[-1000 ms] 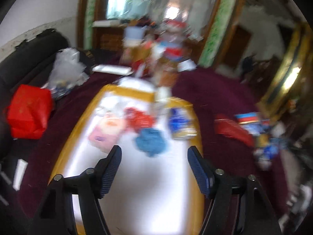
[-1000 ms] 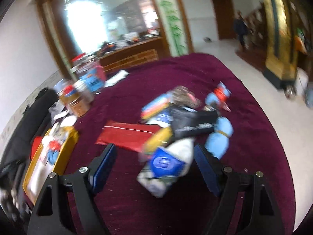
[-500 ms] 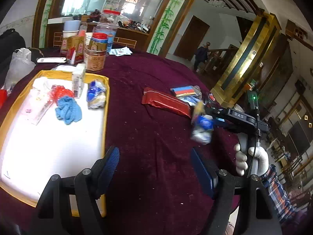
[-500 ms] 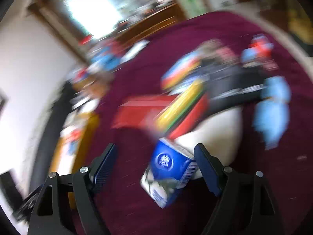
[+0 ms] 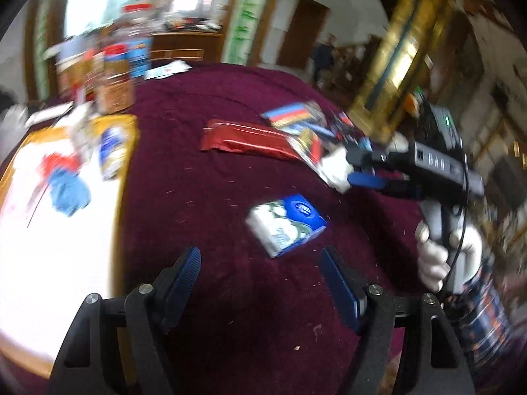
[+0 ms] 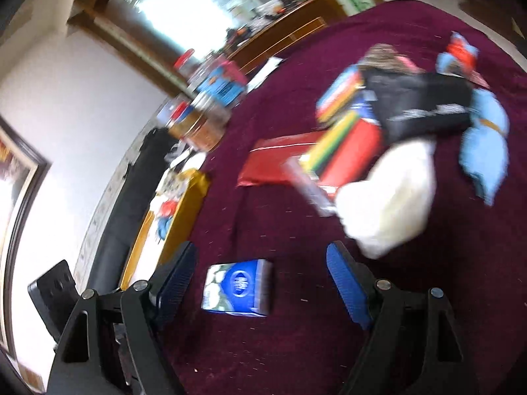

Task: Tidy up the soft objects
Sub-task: 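Move the left gripper to the pile and grasp the blue Vinda tissue pack, then lift the Vinda pack with the left gripper while the right grasps the red bag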

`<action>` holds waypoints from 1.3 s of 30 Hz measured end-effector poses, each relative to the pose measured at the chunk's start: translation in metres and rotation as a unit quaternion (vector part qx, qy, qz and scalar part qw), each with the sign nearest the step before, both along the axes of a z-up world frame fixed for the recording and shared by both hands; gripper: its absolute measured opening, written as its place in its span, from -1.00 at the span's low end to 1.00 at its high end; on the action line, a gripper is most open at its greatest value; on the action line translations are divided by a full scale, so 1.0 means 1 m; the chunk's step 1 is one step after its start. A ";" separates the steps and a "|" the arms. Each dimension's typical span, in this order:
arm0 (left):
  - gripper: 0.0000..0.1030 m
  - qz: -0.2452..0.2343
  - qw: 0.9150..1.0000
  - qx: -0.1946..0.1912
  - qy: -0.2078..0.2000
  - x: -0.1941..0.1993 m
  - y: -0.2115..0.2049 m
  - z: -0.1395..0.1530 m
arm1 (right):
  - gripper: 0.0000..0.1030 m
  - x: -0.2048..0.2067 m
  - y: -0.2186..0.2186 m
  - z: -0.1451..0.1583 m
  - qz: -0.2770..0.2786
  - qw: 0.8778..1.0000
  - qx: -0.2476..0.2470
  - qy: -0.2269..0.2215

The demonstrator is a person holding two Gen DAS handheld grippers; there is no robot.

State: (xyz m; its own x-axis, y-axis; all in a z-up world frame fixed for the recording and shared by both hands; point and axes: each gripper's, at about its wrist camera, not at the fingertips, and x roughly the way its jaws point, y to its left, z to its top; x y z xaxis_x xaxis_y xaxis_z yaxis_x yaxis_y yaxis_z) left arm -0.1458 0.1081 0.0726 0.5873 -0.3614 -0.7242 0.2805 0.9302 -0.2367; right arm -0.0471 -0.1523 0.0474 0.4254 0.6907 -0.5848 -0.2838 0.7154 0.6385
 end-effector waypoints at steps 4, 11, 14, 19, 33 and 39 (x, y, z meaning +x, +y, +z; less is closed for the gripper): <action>0.51 -0.094 0.993 0.073 -0.028 0.018 -0.044 -0.008 | 0.56 -0.005 -0.021 -0.002 -0.021 1.000 -0.007 0.004; 0.51 -0.125 0.982 0.140 -0.011 0.065 -0.069 -0.033 | 0.56 -0.018 -0.047 0.000 -0.041 0.999 -0.027 0.000; 0.71 -0.112 0.985 0.133 -0.004 0.079 -0.070 -0.040 | 0.56 -0.020 -0.056 -0.001 -0.049 0.998 -0.030 0.001; 0.66 -0.152 0.978 0.144 -0.006 0.066 -0.091 -0.048 | 0.56 -0.018 -0.066 -0.005 -0.061 0.998 -0.029 0.004; 0.18 -0.084 0.996 0.018 0.004 0.036 -0.045 -0.017 | 0.56 -0.013 -0.053 0.000 -0.072 0.994 -0.077 -0.008; 0.18 -0.052 0.998 -0.029 -0.009 0.010 -0.013 -0.001 | 0.56 0.000 -0.057 0.012 -0.099 0.993 -0.063 -0.011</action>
